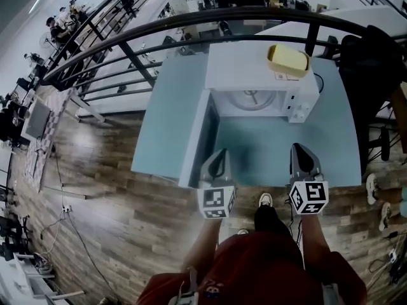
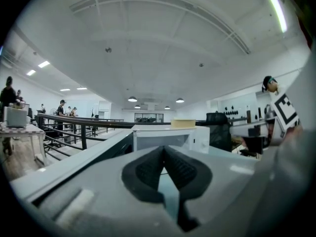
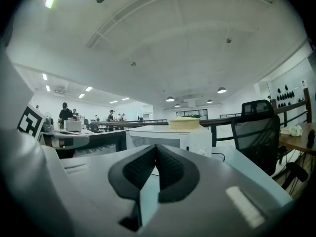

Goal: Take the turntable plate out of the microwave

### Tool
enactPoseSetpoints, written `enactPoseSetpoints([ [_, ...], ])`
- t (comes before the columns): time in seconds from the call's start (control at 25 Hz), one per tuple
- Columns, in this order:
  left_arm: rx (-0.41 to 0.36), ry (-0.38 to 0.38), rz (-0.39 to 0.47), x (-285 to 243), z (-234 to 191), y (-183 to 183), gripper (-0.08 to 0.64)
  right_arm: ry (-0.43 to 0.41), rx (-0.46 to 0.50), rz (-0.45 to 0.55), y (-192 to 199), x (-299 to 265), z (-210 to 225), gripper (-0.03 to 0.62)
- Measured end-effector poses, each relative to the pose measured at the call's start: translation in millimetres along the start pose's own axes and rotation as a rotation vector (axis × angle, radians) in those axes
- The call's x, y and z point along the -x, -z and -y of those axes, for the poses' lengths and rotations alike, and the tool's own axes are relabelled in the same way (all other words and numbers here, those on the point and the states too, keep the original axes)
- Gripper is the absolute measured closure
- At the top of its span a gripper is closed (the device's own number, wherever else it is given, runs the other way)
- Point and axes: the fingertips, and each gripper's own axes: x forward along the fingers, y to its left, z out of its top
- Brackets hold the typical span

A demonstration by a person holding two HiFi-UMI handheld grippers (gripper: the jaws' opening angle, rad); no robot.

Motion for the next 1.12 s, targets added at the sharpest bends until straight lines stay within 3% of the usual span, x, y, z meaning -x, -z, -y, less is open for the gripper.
enactPoseSetpoints([
  [0.76, -0.037, -0.09, -0.001, -146, 14, -33, 0.56, -0.086, -0.043, 0.036, -31, -117, 113, 0.592],
  [1.12, -0.042, -0.119, 0.001, -173, 27, -41, 0.56, -0.118, -0.04, 0.053, -43, -136, 141, 0.592],
])
